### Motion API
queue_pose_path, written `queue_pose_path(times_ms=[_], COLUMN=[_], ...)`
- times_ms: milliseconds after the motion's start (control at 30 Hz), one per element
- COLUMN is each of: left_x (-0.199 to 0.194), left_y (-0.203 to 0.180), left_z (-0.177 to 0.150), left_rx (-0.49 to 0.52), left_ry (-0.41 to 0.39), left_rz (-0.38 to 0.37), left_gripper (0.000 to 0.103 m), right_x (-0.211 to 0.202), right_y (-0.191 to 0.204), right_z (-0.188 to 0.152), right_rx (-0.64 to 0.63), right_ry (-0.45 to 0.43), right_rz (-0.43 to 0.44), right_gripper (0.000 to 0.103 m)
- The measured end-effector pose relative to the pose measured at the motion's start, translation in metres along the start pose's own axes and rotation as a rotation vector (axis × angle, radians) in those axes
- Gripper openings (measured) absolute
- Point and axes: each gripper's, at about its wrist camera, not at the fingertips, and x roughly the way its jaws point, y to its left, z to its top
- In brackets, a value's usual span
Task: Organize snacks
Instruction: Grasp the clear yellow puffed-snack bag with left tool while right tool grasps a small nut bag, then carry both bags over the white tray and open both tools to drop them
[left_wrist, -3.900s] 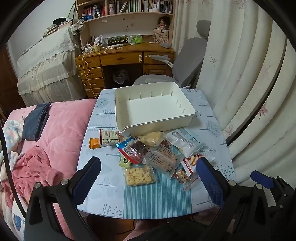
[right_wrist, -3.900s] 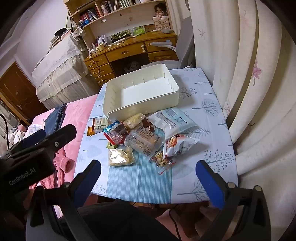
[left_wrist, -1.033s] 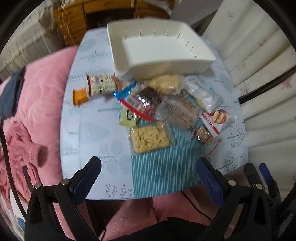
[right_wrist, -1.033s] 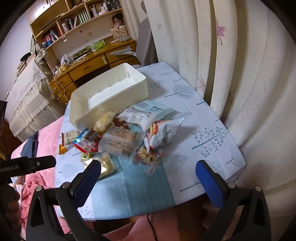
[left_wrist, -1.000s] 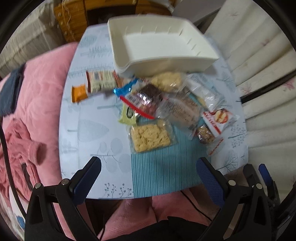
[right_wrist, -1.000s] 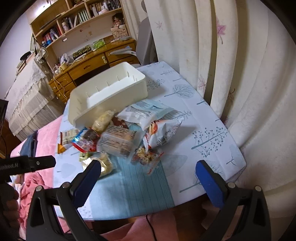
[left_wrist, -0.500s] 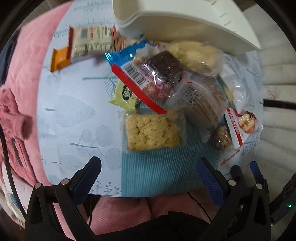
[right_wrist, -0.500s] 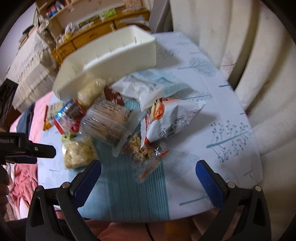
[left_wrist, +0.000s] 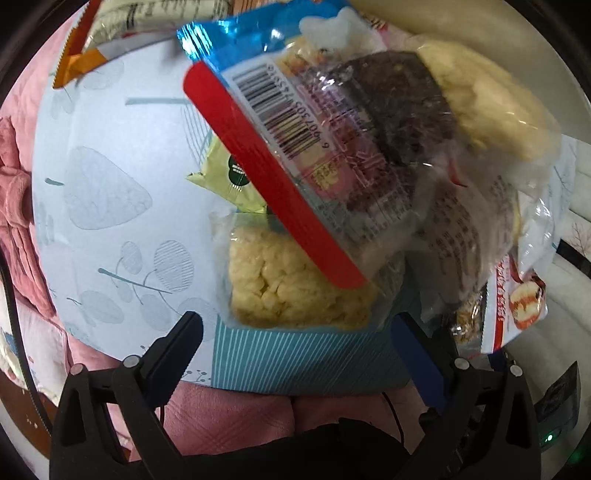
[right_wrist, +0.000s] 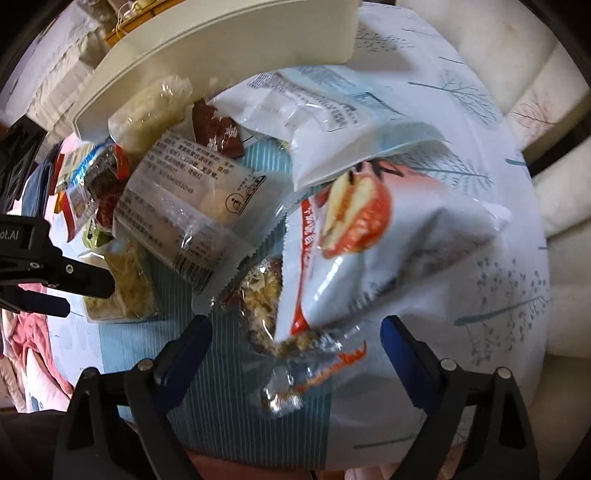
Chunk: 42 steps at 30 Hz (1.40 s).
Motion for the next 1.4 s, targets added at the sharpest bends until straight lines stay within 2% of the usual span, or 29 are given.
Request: queue_pose_path(times_ms=[33,100,200,367,467,500,567,700,800,1000,1267,1400], left_x=[0.003,0.008,0.012,0.006,0.004,0.001,-0.001,-0.013,-0.017,-0.024,-0.059,-0.092], left_y=[0.000,0.000,-0.001,0.010,0.020,0.027,0.029,0.034,0.046,0.078,0.132,0.140], left_z=[0.002,0.006,0.010,0.009,0.006,0.004,0.002,-0.011,-0.017,-0.040,-0.082,-0.093], left_rx=[-0.006,-0.007,-0.016,-0.038,-0.060,-0.058,-0.047,-0.029,-0.030,-0.034,-0.026,-0.020], left_ry=[0.008,0.025,0.033,0.029,0.014,0.010,-0.006,-0.059,-0.073,-0.104,-0.200,-0.248], left_rz=[-0.003,-0.009,-0.008,-0.030,-0.046,-0.043,-0.041,-0.037,-0.072,-0.121,-0.177,-0.210], left_gripper=[0.094,0.081,0.080,0.078,0.076,0.075,0.074,0.055,0.050,0.045,0.045,0.045], right_x=[0.002,0.007,0.008,0.009,0.007,0.007,0.005,-0.006,-0.015,-0.033,-0.063,-0.084], right_y=[0.002,0.005,0.005,0.004,0.007,0.007,0.007,0.004,0.000,0.009,0.028,0.038], right_z=[0.001,0.003,0.004,0.005,0.002,-0.001,-0.009,-0.022,-0.023,-0.040,-0.042,-0.041], right_rx=[-0.011,-0.022,-0.018,-0.024,-0.022,-0.013,-0.001,0.035,0.058,0.087,0.048,0.005], right_ry=[0.006,0.022,0.030,0.040,0.048,0.054,0.046,0.015,-0.015,-0.071,-0.131,-0.174], right_rz=[-0.001,0.003,0.025,0.049,0.082,0.104,0.104,0.113,0.112,0.136,0.178,0.202], right_gripper=[0.088,0.080,0.071,0.065,0.053,0.045,0.045,0.045,0.045,0.045,0.045,0.045])
